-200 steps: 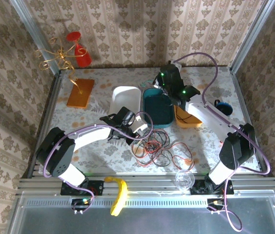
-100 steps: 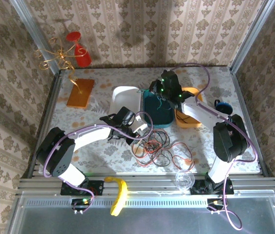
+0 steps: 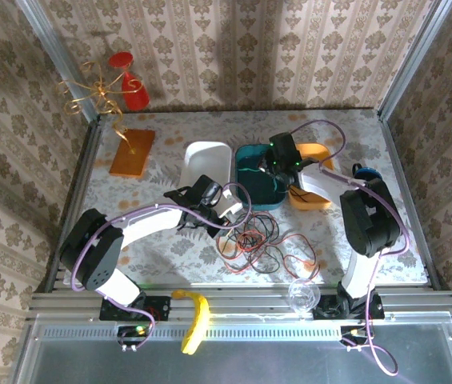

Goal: Untangle the cables

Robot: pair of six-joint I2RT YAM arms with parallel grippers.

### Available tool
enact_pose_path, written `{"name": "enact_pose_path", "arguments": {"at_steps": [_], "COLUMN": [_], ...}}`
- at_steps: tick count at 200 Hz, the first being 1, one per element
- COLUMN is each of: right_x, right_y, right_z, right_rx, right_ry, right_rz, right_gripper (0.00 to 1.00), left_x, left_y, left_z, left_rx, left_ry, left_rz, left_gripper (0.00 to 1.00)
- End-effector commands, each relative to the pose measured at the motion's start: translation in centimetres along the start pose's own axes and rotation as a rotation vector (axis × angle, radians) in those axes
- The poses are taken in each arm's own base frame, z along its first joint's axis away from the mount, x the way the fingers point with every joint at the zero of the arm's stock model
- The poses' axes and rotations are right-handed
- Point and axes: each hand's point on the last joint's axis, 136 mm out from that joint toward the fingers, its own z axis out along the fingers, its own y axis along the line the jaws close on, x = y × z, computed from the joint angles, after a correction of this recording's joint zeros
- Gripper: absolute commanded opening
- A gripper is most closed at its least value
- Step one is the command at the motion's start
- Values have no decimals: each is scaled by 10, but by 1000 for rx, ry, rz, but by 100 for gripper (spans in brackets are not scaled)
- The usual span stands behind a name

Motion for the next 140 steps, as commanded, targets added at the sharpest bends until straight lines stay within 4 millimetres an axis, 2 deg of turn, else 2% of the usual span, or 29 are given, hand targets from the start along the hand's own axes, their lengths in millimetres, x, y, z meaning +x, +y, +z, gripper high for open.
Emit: {"name": "enact_pose_path", "arguments": {"at_steps": [1, 30, 62, 108, 113, 120, 125, 140], "right_x": [4, 4, 4, 0, -1, -4, -6, -15], "right_y": [-19, -20, -15, 4, 6, 10, 10, 12], "right_z": [14, 28, 34, 36, 34, 31, 29, 18], "right_rx": [108, 140, 172, 184, 184, 183, 191, 211], "right_ry": [13, 25, 16, 30, 31, 30, 22, -3], "right_rz": [-25, -35, -76, -181, -195, -214, -226, -255], "right_gripper": [0, 0, 0, 0, 8, 28, 37, 54], "left_x": [-12, -12, -12, -14, -14, -14, -14, -13], "left_y": [-2, -3, -3, -3, -4, -4, -4, -4], "left_z": [-6, -6, -7, -7, -8, -8, -8, -7], "left_rx": [3, 4, 3, 5, 6, 6, 7, 10], "left_ry": [-24, -22, -21, -17, -16, -16, -17, -10], "left_rz": [3, 4, 3, 10, 9, 9, 9, 9], "left_gripper": [0, 0, 0, 0, 0, 0, 0, 0]}}
